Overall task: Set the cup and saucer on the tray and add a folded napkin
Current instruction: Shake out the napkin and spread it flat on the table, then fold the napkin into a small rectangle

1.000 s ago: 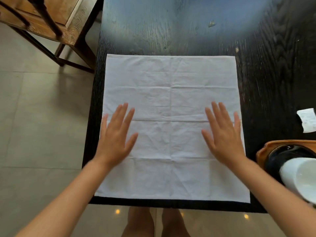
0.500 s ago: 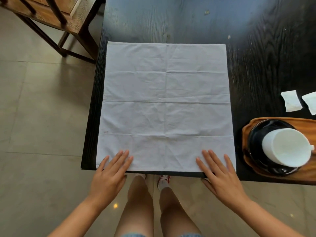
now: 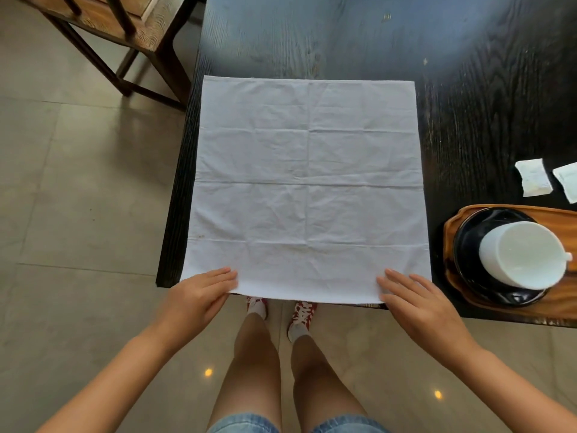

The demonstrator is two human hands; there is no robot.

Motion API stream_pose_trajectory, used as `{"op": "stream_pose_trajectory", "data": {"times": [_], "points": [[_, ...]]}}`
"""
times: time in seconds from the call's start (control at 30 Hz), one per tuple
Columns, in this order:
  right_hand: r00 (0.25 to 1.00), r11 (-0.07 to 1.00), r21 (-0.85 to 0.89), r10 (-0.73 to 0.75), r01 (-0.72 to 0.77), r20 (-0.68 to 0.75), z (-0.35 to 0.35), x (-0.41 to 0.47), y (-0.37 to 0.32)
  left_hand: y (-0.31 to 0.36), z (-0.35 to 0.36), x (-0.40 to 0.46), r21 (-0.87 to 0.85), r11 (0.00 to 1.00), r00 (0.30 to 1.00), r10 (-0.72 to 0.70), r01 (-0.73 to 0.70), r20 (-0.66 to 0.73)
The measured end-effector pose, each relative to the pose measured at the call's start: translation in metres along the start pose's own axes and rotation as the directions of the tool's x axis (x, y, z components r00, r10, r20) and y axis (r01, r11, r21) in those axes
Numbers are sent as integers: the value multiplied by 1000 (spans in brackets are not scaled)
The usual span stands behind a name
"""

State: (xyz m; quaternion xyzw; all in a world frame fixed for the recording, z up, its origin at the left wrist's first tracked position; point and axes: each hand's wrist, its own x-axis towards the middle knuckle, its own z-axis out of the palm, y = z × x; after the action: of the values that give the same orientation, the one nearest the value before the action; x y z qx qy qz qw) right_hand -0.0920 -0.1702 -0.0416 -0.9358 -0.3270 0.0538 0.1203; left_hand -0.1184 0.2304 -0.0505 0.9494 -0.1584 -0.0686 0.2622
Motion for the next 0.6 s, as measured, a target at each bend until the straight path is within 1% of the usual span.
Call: {"op": "stream_pose_trajectory", "data": {"times": [0.07,0.1,0.13,0.17,0.2,0.27,0.3,0.37,0.4,0.43,0.47,0.5,0.53,0.6], "points": [[996,998,6,70,-70,58,-10,9,-6,-1,-8,3,-83,993,995,-77,82,56],[986,992,7,128,-130,109,-17,16,-9,-2,-11,4,-116,982,986,-138,148,88],[962,978,25,198,-206,186,-25,22,-11,-3,-15,7,-153,963,969,-203,223,140],[926,960,51,252,-276,282,-35,29,-12,-4,-21,11,-187,934,939,-261,304,221],[879,939,84,277,-333,388,-46,35,-12,-5,-30,16,-217,898,894,-300,383,334],[782,896,177,243,-408,574,-67,45,-8,-6,-52,30,-213,849,768,-294,483,569],[739,872,214,217,-441,638,-79,51,-6,-5,-64,39,-211,840,711,-259,500,654],[681,848,250,164,-467,714,-98,63,-3,-5,-85,56,-226,838,613,-154,497,775],[663,846,255,145,-467,734,-107,70,0,-3,-95,65,-242,838,585,-108,489,804],[655,847,254,139,-467,743,-114,77,3,-3,-103,74,-266,838,586,-78,477,807],[668,855,247,145,-455,730,-120,85,7,-3,-110,84,-283,833,604,-75,476,793],[704,867,239,163,-436,692,-124,95,12,-5,-114,94,-306,828,647,-88,470,757],[749,875,234,194,-424,633,-127,104,18,-7,-119,105,-327,822,705,-122,466,698],[827,872,236,272,-428,493,-130,126,31,-14,-125,130,-330,841,819,-208,429,535]]}}
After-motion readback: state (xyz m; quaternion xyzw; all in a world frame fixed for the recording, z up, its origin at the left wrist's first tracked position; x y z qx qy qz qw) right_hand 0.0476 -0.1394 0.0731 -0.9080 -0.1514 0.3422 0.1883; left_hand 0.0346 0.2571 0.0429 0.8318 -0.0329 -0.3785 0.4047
